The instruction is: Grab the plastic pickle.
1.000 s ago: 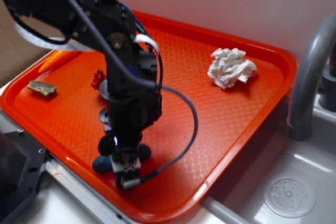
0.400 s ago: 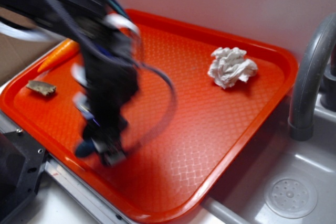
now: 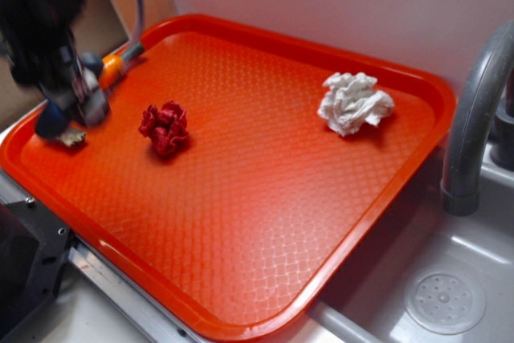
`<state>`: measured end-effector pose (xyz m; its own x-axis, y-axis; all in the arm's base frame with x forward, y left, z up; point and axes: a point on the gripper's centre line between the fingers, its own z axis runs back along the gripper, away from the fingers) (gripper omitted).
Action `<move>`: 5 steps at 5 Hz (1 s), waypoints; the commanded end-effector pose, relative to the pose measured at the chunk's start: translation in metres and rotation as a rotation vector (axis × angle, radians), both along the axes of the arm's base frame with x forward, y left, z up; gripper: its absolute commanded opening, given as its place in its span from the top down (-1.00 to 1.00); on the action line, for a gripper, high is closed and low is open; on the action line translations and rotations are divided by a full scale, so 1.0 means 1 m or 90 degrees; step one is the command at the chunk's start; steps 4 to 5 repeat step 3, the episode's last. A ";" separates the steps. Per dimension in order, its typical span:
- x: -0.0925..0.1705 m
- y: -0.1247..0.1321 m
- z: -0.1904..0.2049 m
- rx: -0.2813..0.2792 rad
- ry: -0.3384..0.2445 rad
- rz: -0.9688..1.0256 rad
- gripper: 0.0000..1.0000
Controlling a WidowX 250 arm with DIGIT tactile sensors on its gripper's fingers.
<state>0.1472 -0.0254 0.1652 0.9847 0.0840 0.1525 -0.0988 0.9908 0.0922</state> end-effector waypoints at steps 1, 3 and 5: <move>0.007 0.028 0.046 -0.023 0.014 0.109 1.00; 0.010 0.023 0.037 0.021 0.042 0.107 1.00; 0.010 0.023 0.037 0.021 0.042 0.107 1.00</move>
